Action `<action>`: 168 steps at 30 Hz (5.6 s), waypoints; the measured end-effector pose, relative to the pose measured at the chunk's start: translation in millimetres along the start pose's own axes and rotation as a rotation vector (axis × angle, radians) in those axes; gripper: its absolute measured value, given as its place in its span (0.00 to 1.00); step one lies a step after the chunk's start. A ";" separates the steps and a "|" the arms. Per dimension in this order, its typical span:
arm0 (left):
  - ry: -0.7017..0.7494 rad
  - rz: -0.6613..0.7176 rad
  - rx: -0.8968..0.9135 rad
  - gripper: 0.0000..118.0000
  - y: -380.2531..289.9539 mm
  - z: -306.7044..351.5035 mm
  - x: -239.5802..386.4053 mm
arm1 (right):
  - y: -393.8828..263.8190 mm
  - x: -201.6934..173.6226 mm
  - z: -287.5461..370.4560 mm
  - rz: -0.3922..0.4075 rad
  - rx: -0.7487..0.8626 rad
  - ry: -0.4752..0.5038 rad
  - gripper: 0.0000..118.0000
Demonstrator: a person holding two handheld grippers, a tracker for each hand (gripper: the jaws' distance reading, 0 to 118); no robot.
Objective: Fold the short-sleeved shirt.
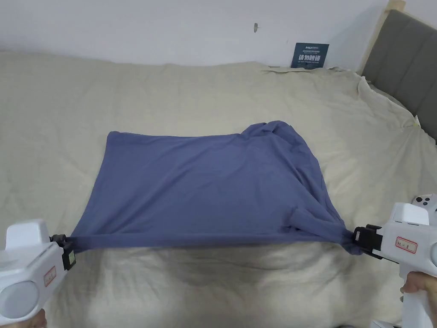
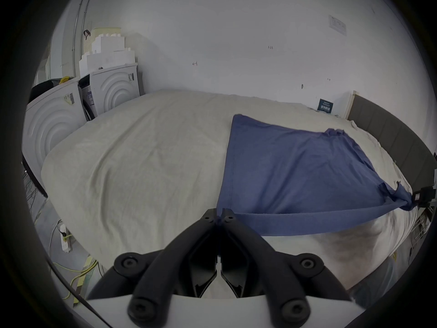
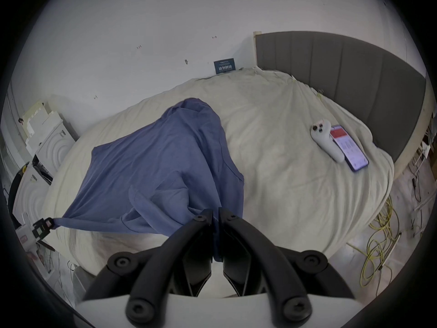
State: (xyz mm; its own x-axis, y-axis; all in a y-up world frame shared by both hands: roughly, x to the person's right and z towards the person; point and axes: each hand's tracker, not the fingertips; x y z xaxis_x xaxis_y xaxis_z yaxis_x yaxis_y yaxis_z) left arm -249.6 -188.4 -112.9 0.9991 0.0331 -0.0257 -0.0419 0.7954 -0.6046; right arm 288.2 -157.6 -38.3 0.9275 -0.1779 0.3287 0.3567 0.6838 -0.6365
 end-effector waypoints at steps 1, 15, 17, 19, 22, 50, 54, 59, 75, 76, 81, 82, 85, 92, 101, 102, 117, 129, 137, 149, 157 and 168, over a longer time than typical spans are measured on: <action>0.006 -0.010 -0.010 0.00 -5.1 0.2 0.1 | -4.2 1.7 -0.3 -0.001 -0.008 0.000 0.03; 0.043 -0.054 -0.123 0.00 -36.8 -13.3 0.9 | -41.3 5.2 -26.0 0.063 -0.112 -0.055 0.04; 0.049 -0.078 -0.141 0.00 -39.2 -17.8 1.7 | -44.0 4.2 -29.1 0.075 -0.124 -0.061 0.04; 0.056 -0.089 -0.147 0.00 -39.1 -19.7 2.3 | -46.7 4.4 -31.9 0.083 -0.132 -0.064 0.04; 0.060 -0.096 -0.161 0.00 -40.4 -24.9 2.4 | -50.3 4.4 -35.9 0.089 -0.149 -0.069 0.03; 0.003 0.064 0.242 1.00 41.7 58.2 12.7 | -3.1 -23.5 68.7 0.130 0.345 -0.008 0.83; 0.003 0.014 0.308 1.00 31.9 65.8 29.6 | -15.0 -34.7 79.8 0.188 0.451 -0.017 0.91; -0.016 -0.043 0.322 0.79 16.7 67.6 44.7 | -29.6 -45.1 83.8 0.175 0.480 -0.014 0.91; -0.052 -0.024 0.302 0.00 2.0 64.4 49.5 | -42.6 -56.2 83.3 0.175 0.480 -0.010 0.00; -0.053 -0.021 0.303 0.00 1.5 64.9 48.7 | -42.9 -56.5 83.4 0.174 0.482 -0.007 0.00; -0.059 -0.018 0.304 0.00 1.5 66.5 46.9 | -43.0 -58.3 82.9 0.176 0.475 0.002 0.00; -0.058 -0.020 0.302 0.00 1.8 66.3 46.8 | -42.9 -58.4 82.7 0.174 0.476 0.002 0.00; -0.069 0.006 0.278 0.00 5.2 65.0 43.1 | -43.1 -58.7 83.0 0.164 0.471 0.008 0.00; -0.077 0.011 0.118 0.69 26.9 51.9 28.2 | -42.5 -58.2 81.9 0.173 0.464 0.009 0.00; -0.052 -0.039 -0.216 0.99 32.6 9.6 2.7 | -44.8 -60.8 77.7 0.174 0.448 0.015 0.00; -0.047 -0.047 -0.252 0.99 29.0 3.5 -1.3 | -45.2 -61.0 76.9 0.176 0.445 0.015 0.00; -0.017 -0.161 -0.393 0.39 -24.6 -33.4 3.4 | -45.8 -65.8 70.2 0.176 0.409 -0.009 0.00; -0.049 -0.103 -0.207 0.00 -15.9 -0.3 4.5 | -43.9 -51.7 65.8 0.133 0.345 -0.042 0.00; -0.079 0.045 -0.078 0.00 4.3 26.7 -1.9 | -23.5 -39.8 55.5 0.121 0.144 -0.035 0.57; -0.087 0.055 -0.071 0.00 6.0 26.7 6.2 | -34.6 -2.1 -6.8 0.255 -0.194 -0.062 0.88; -0.070 0.067 -0.100 0.00 -0.9 23.2 6.2 | -58.8 -5.2 -38.2 0.332 -0.249 -0.029 0.85; -0.056 0.080 -0.126 0.00 -6.1 19.2 7.2 | -57.8 0.3 -42.0 0.307 -0.244 -0.024 0.05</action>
State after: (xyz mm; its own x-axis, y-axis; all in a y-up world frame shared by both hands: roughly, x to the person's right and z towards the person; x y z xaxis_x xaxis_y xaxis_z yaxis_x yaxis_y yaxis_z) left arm -242.2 -181.4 -94.1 0.9908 0.1303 -0.0356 -0.1180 0.7068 -0.6975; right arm 272.5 -226.9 -30.7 0.9934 0.0271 0.1117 0.0820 0.5141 -0.8538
